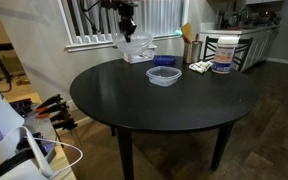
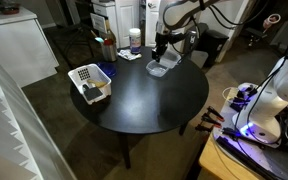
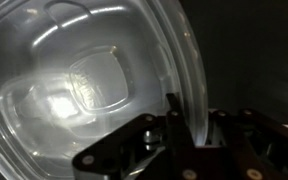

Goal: Pile up the boxes

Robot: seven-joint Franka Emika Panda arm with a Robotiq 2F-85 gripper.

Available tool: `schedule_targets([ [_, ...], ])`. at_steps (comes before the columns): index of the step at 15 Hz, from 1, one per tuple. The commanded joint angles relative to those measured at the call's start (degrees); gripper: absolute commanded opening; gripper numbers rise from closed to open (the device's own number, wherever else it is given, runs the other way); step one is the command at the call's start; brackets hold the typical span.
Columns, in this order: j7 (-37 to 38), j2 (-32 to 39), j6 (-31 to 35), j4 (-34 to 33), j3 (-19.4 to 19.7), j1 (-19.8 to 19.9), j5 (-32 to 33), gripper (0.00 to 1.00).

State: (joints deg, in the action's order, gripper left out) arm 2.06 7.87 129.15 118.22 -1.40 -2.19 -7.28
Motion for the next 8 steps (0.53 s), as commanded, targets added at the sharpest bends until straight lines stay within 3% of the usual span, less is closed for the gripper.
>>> schedule_targets([
  [1, -1.5, 6.8, -4.1, -9.8, 0.9, 2.4, -3.0, 0.01],
  [8, 1.8, 18.7, -3.4, -22.7, 1.5, 4.9, -4.7, 0.01],
])
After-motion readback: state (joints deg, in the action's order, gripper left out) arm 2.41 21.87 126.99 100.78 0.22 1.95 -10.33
